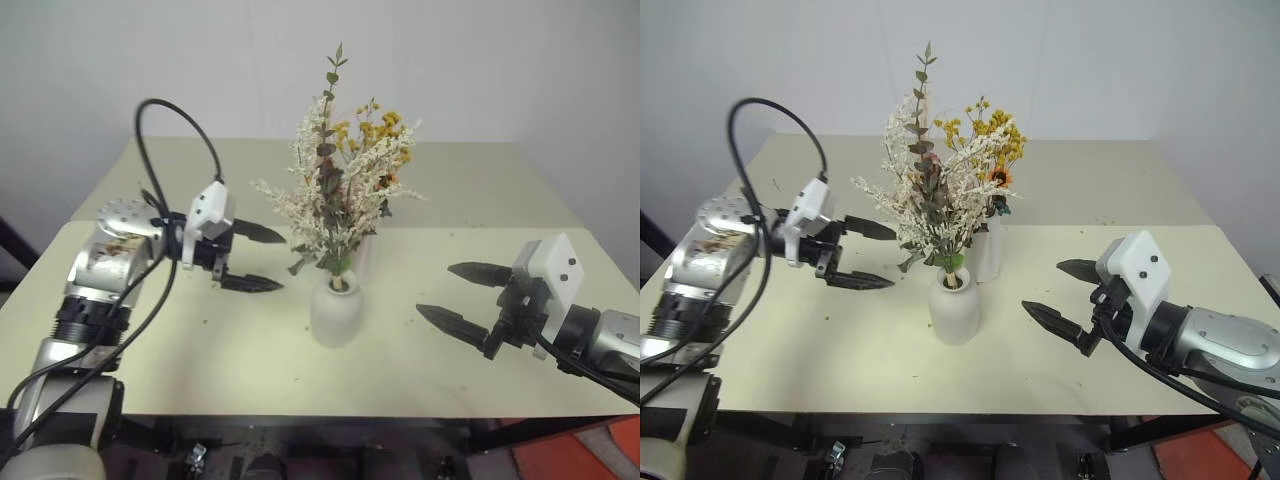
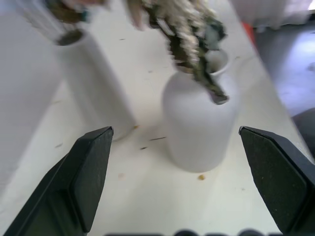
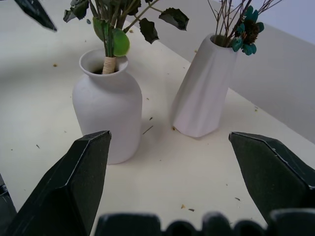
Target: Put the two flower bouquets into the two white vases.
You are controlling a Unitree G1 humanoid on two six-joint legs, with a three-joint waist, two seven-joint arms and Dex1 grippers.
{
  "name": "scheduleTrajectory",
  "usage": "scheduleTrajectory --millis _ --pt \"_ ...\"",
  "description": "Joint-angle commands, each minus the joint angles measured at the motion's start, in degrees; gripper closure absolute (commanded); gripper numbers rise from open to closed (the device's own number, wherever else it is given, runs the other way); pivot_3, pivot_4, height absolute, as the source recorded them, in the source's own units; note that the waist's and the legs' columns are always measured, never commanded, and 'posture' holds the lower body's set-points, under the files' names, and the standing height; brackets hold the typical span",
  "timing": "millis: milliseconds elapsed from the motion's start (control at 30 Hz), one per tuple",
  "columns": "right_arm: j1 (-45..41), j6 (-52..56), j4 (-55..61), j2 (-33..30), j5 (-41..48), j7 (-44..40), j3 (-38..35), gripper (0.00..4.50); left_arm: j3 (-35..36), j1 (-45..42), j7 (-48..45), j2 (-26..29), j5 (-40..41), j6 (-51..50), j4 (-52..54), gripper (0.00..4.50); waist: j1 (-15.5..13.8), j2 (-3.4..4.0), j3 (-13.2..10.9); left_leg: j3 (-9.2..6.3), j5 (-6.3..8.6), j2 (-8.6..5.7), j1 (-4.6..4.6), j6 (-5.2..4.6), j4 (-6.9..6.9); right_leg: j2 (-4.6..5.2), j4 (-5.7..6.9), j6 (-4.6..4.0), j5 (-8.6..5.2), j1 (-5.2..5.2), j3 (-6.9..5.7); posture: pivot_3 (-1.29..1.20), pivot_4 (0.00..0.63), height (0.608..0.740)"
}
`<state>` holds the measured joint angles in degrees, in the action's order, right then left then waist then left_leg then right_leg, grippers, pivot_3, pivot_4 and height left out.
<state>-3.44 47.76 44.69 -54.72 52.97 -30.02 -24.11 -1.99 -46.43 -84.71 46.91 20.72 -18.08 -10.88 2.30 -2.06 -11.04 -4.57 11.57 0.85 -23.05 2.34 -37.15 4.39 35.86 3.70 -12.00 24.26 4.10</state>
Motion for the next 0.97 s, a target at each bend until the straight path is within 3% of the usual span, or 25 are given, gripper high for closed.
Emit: scheduleTrajectory --millis 33,267,467,633,967 --pt "1.70 -1.76 -0.85 -0.97 0.47 -3.46 -7.03 0.00 5.83 2.20 1.27 3.58 3.44 -2.15 5.15 0.02 -0.01 0.01 -0.01 0.00 0.00 0.01 0.01 0.00 0.00 0.00 0.00 0.00 0.00 -0.01 0.00 0.00 0.150 0.740" --pt "8.48 -0.64 -4.42 -3.97 0.37 -13.60 -20.56 0.00 14.51 6.90 3.80 7.83 9.85 -6.51 11.22 0.02 -0.41 0.01 -0.01 0.01 0.00 0.02 0.06 0.00 0.00 0.01 0.01 0.00 -0.01 -0.06 -0.02 0.00 0.150 0.740" --pt "11.33 -1.60 -7.80 -5.86 -1.72 -20.03 -26.78 0.00 17.88 10.25 5.00 10.53 10.12 -5.21 11.68 0.02 -0.33 0.01 0.00 0.04 0.00 0.03 0.15 0.00 0.00 0.00 0.01 0.00 -0.02 -0.12 -0.01 0.00 0.150 0.740" --pt "11.67 -3.46 -11.02 -6.24 -5.46 -22.84 -27.42 0.00 20.41 13.17 8.33 11.59 11.78 -7.94 15.20 0.02 -0.07 0.00 0.00 0.07 0.00 0.05 0.14 0.00 0.00 0.00 0.00 -0.01 -0.02 -0.10 0.00 0.00 0.150 0.740" --pt "11.01 -5.50 -12.59 -5.61 -7.61 -24.85 -22.03 0.00 24.46 18.37 8.86 15.83 12.98 -10.18 14.27 0.02 0.15 0.00 0.00 0.09 0.00 0.06 0.16 0.00 0.03 0.00 0.02 -0.05 -0.05 -0.10 0.01 0.00 0.150 0.740"
